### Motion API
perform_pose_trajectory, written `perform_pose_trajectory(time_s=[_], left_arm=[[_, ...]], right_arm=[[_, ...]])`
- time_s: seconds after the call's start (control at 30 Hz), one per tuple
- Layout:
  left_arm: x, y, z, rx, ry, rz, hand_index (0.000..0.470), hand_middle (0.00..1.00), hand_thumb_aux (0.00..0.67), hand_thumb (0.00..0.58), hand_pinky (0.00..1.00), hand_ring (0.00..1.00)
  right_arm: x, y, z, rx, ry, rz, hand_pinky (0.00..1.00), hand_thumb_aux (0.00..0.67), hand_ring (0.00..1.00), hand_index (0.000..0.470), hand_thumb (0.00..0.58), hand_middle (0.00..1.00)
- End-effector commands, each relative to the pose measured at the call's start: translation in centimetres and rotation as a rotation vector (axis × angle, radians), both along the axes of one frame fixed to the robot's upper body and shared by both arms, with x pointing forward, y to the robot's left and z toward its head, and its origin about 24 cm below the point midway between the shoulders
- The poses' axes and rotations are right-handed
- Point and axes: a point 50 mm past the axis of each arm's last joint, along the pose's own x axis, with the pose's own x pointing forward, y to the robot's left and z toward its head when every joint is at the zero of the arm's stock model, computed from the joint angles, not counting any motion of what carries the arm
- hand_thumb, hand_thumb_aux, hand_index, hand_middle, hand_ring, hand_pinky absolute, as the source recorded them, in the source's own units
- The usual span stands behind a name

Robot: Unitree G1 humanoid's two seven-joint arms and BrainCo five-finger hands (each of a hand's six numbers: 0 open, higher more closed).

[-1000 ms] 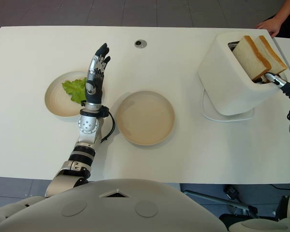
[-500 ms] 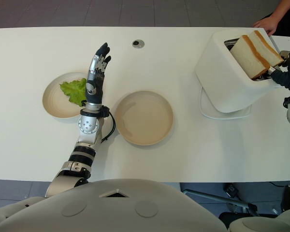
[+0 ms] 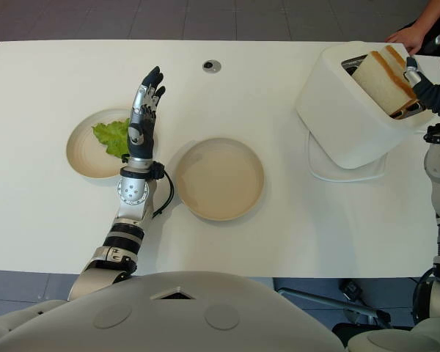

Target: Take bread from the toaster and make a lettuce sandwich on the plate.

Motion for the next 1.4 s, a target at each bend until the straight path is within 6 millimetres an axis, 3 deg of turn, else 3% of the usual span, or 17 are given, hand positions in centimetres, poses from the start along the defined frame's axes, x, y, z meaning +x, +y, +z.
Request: perform_pose_trajectory(time_s=[0.03, 0.1, 0.13, 0.17, 0.2, 0.3, 0.47, 0.6, 1.07, 1.1, 1.13, 1.17, 1.2, 1.23, 1.4], left_arm=[[0.0, 0.2, -0.2, 0.005, 0.010, 0.007, 0.000, 0.00, 0.000, 0.000, 0.00, 0.00], [0.0, 0.3, -0.2, 0.007, 0.012, 0.010, 0.000, 0.00, 0.000, 0.000, 0.00, 0.00], [0.0, 0.3, -0.3, 0.008, 0.013, 0.011, 0.000, 0.00, 0.000, 0.000, 0.00, 0.00], [0.1, 0.3, -0.3, 0.008, 0.013, 0.012, 0.000, 0.00, 0.000, 0.000, 0.00, 0.00], [0.0, 0.3, -0.3, 0.008, 0.014, 0.013, 0.000, 0.00, 0.000, 0.000, 0.00, 0.00], [-0.1, 0.2, -0.3, 0.008, 0.014, 0.011, 0.000, 0.00, 0.000, 0.000, 0.00, 0.00], [-0.2, 0.2, -0.3, 0.009, 0.013, 0.011, 0.000, 0.00, 0.000, 0.000, 0.00, 0.00], [-0.2, 0.3, -0.3, 0.011, 0.014, 0.014, 0.000, 0.00, 0.000, 0.000, 0.00, 0.00], [-0.3, 0.5, -0.2, 0.011, 0.008, 0.028, 0.000, 0.00, 0.000, 0.000, 0.00, 0.00], [-0.3, 0.6, -0.2, 0.012, 0.008, 0.029, 0.000, 0.00, 0.000, 0.000, 0.00, 0.00], [-0.3, 0.6, -0.3, 0.012, 0.009, 0.029, 0.000, 0.00, 0.000, 0.000, 0.00, 0.00], [-0.4, 0.6, -0.3, 0.013, 0.009, 0.028, 0.000, 0.00, 0.000, 0.000, 0.00, 0.00], [-0.4, 0.6, -0.3, 0.014, 0.010, 0.028, 0.000, 0.00, 0.000, 0.000, 0.00, 0.00], [-0.4, 0.6, -0.3, 0.014, 0.010, 0.027, 0.000, 0.00, 0.000, 0.000, 0.00, 0.00], [-0.4, 0.5, -0.3, 0.016, 0.013, 0.025, 0.000, 0.00, 0.000, 0.000, 0.00, 0.00]], right_arm=[[0.3, -0.1, -0.5, 0.007, 0.020, 0.008, 1.00, 0.670, 1.00, 0.470, 0.580, 1.00], [0.4, -0.4, -0.9, 0.020, 0.048, 0.001, 1.00, 0.670, 1.00, 0.470, 0.580, 1.00], [0.2, -1.0, -1.2, 0.036, 0.067, -0.020, 0.32, 0.646, 0.32, 0.453, 0.579, 0.32], [-0.3, -1.8, -1.3, 0.051, 0.072, -0.047, 0.00, 0.384, 0.00, 0.269, 0.474, 0.00], [-0.9, -2.8, -1.4, 0.064, 0.085, -0.080, 0.00, 0.000, 0.00, 0.000, 0.000, 0.00], [-2.6, -5.8, -1.9, 0.093, 0.156, -0.188, 0.00, 0.000, 0.00, 0.000, 0.000, 0.00], [-3.5, -8.1, -4.5, 0.103, 0.325, -0.279, 0.00, 0.000, 0.00, 0.000, 0.000, 0.00], [-2.6, -7.9, -5.3, 0.091, 0.373, -0.272, 0.00, 0.000, 0.00, 0.000, 0.000, 0.00], [1.0, -6.6, -3.6, 0.052, 0.359, -0.196, 0.00, 0.000, 0.00, 0.000, 0.000, 0.00], [1.3, -6.1, -3.5, 0.040, 0.356, -0.166, 0.00, 0.032, 0.00, 0.022, 0.053, 0.00], [1.5, -5.6, -3.3, 0.023, 0.353, -0.138, 0.11, 0.402, 0.11, 0.282, 0.487, 0.11], [1.6, -5.2, -3.1, 0.006, 0.345, -0.116, 0.56, 0.670, 0.56, 0.470, 0.580, 0.56], [1.7, -5.0, -2.8, -0.011, 0.334, -0.104, 0.87, 0.670, 0.87, 0.470, 0.580, 0.87], [1.7, -4.8, -2.5, -0.024, 0.325, -0.099, 0.98, 0.670, 0.98, 0.470, 0.580, 0.98], [1.8, -3.9, -1.0, -0.057, 0.257, -0.087, 1.00, 0.670, 1.00, 0.470, 0.580, 1.00]])
